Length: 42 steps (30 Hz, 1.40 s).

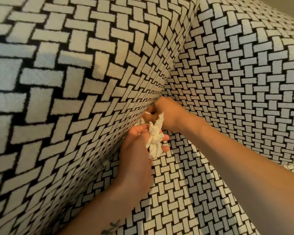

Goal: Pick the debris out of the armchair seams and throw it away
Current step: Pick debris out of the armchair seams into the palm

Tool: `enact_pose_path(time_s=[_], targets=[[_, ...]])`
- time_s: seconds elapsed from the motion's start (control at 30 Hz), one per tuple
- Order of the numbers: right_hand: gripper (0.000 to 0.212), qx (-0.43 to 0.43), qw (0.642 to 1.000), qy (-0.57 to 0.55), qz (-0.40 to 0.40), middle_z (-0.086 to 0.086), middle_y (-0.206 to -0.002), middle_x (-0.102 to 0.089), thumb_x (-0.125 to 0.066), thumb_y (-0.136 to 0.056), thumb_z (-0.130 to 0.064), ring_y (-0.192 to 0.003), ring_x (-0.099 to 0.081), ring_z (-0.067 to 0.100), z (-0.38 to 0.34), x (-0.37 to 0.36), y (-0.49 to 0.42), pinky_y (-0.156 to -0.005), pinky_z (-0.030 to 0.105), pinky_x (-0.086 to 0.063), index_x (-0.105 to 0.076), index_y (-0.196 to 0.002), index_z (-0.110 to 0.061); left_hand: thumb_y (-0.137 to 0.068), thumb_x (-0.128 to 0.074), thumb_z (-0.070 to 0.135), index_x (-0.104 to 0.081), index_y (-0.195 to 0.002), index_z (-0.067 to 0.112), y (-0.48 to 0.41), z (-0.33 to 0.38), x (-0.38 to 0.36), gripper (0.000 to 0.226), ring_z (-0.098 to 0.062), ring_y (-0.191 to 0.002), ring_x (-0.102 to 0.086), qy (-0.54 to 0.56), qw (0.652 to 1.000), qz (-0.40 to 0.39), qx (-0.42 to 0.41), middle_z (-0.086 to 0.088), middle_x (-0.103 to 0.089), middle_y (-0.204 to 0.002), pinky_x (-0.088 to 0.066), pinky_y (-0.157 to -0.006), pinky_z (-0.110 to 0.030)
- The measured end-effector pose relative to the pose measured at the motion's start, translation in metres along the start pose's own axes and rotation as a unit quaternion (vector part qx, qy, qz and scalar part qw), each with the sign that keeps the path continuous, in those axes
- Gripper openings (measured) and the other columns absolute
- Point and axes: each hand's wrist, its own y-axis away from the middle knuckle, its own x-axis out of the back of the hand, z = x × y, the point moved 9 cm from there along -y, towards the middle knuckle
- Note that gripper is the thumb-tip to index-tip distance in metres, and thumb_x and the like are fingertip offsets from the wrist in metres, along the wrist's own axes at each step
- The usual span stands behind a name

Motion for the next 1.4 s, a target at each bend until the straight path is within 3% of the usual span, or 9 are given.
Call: enact_pose_path(time_s=[0.23, 0.53, 0.7, 0.83, 0.93, 1.07, 1.17, 1.3, 1.4], targets=[[0.037, 0.054, 0.981, -0.142, 0.123, -0.016, -0.062, -0.069, -0.064, -0.093, -0.019, -0.064, -0.065, 0.006, -0.001, 0.009, 0.032, -0.064, 0.03, -0.054, -0.069, -0.06, -0.035, -0.108, -0.041, 0.008, -0.066, -0.108, 0.017, 0.001, 0.003, -0.001, 0.027, -0.014, -0.067, -0.075, -0.02, 1.0, -0.002, -0.006, 0.004, -0.08, -0.078, -0.054, -0.093, -0.051], [0.019, -0.004, 0.898, -0.396, 0.191, -0.012, -0.101, -0.078, -0.061, -0.101, -0.021, -0.101, -0.07, 0.001, 0.019, 0.031, 0.085, -0.092, 0.018, -0.054, -0.08, -0.106, -0.017, -0.109, -0.043, 0.012, -0.063, -0.118, 0.016, 0.003, 0.002, -0.004, 0.022, -0.017, -0.081, -0.079, -0.032, 0.999, -0.02, -0.003, 0.003, -0.081, -0.089, -0.056, -0.095, -0.049], [0.018, 0.006, 0.901, -0.417, 0.121, -0.005, -0.086, -0.078, -0.062, -0.1, -0.019, -0.073, -0.07, 0.006, 0.004, 0.011, 0.11, -0.066, 0.019, -0.055, -0.08, -0.103, -0.02, -0.106, -0.05, 0.011, -0.063, -0.124, 0.023, -0.001, -0.004, 0.0, 0.025, -0.02, -0.098, -0.077, -0.03, 0.999, -0.011, 0.007, -0.004, -0.078, -0.112, -0.057, -0.096, -0.044], [0.02, 0.02, 0.905, -0.402, 0.141, -0.014, -0.076, -0.074, -0.061, -0.101, -0.019, -0.066, -0.064, -0.001, 0.003, 0.004, 0.116, -0.065, 0.014, -0.049, -0.079, -0.109, -0.022, -0.105, -0.049, 0.012, -0.069, -0.12, 0.03, -0.005, -0.005, 0.002, 0.031, -0.015, -0.109, -0.073, -0.082, 0.996, -0.021, -0.016, 0.002, -0.078, -0.113, -0.054, -0.102, -0.041], [0.02, 0.024, 0.913, -0.377, 0.153, 0.002, -0.086, -0.076, -0.062, -0.1, -0.028, -0.075, -0.065, 0.034, 0.006, 0.001, 0.117, -0.067, 0.046, -0.054, -0.077, -0.112, -0.034, -0.106, -0.049, 0.012, -0.072, -0.119, 0.026, -0.005, -0.002, 0.001, 0.03, -0.018, -0.11, -0.073, -0.126, 0.99, -0.026, -0.064, -0.001, -0.078, -0.113, -0.056, -0.1, -0.04], [0.022, 0.019, 0.91, -0.382, 0.162, -0.011, -0.097, -0.075, -0.064, -0.099, -0.027, -0.08, -0.07, 0.014, 0.012, 0.004, 0.125, -0.074, 0.041, -0.06, -0.073, -0.119, -0.026, -0.108, -0.046, 0.013, -0.071, -0.119, 0.023, 0.008, 0.007, -0.006, 0.028, -0.017, -0.111, -0.072, -0.198, 0.968, -0.021, -0.152, -0.003, -0.077, -0.114, -0.056, -0.098, -0.036], [0.026, -0.003, 0.914, -0.379, 0.146, -0.014, -0.086, -0.071, -0.067, -0.096, -0.033, -0.069, -0.065, 0.004, 0.012, 0.002, 0.122, -0.072, 0.033, -0.057, -0.071, -0.12, -0.023, -0.107, -0.047, 0.011, -0.071, -0.109, 0.032, 0.011, 0.01, -0.002, 0.032, 0.002, -0.11, -0.067, -0.216, 0.961, 0.022, -0.17, 0.012, -0.073, -0.113, -0.052, -0.1, -0.027], [0.048, -0.066, 0.932, -0.344, 0.092, 0.0, -0.128, -0.068, -0.062, -0.097, -0.046, -0.113, -0.064, 0.012, 0.01, 0.007, 0.148, -0.106, 0.036, -0.048, -0.062, -0.133, -0.015, -0.108, -0.045, 0.01, -0.068, -0.115, 0.021, 0.037, 0.0, -0.014, 0.026, -0.019, -0.12, -0.066, -0.161, 0.984, 0.003, -0.081, -0.007, -0.069, -0.127, -0.054, -0.104, -0.035], [0.049, -0.087, 0.924, -0.367, 0.056, -0.001, -0.131, -0.065, -0.058, -0.096, -0.052, -0.119, -0.059, 0.016, 0.01, 0.013, 0.182, -0.103, 0.035, -0.046, -0.062, -0.131, -0.017, -0.106, -0.046, 0.007, -0.066, -0.108, 0.019, 0.061, -0.003, -0.032, 0.023, -0.022, -0.11, -0.068, -0.153, 0.987, -0.007, -0.052, -0.008, -0.071, -0.114, -0.055, -0.098, -0.036]])
